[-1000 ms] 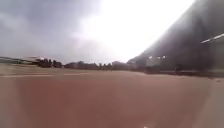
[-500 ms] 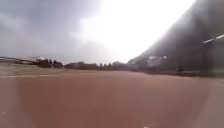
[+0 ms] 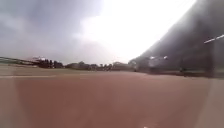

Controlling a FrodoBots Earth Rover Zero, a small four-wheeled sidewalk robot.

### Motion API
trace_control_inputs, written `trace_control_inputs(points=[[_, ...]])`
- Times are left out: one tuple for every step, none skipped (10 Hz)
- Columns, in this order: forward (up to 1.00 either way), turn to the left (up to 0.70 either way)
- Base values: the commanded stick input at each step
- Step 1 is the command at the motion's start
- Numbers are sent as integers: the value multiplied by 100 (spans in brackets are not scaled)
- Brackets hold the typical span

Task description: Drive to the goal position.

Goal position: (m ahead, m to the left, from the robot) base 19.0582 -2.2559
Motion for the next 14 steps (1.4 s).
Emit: trace_control_inputs(points=[[70, 0], [70, 0], [70, 0], [70, 0], [70, 0], [70, 0], [70, 0], [70, 0], [70, 0], [70, 0], [70, 0], [70, 0], [70, 0], [70, 0]])
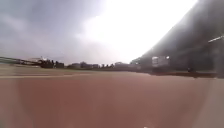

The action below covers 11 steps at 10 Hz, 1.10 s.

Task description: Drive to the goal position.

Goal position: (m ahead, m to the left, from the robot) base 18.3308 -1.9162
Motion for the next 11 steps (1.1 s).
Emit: trace_control_inputs(points=[[70, -35], [70, -35], [70, -35], [70, -35], [70, -29], [70, -15], [70, -2], [70, 0], [70, 0], [70, 0], [70, 0]])
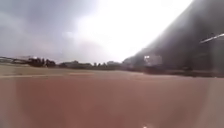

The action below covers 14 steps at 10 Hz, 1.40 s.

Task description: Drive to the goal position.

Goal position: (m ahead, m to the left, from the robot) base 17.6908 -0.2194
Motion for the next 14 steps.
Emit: trace_control_inputs(points=[[70, 0], [70, 0], [70, 0], [70, 0], [70, 0], [70, 0], [70, 0], [70, 0], [70, 0], [70, 0], [70, 0], [70, 0], [70, 0], [70, 0]])
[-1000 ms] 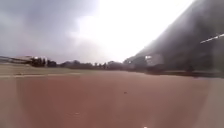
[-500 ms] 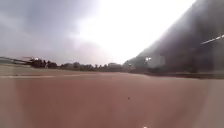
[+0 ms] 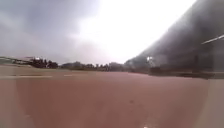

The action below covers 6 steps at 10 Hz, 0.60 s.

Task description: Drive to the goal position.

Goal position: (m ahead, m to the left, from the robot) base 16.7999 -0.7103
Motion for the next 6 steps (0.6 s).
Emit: trace_control_inputs(points=[[70, 0], [70, 0], [70, 0], [70, 0], [70, 0], [70, 0]])
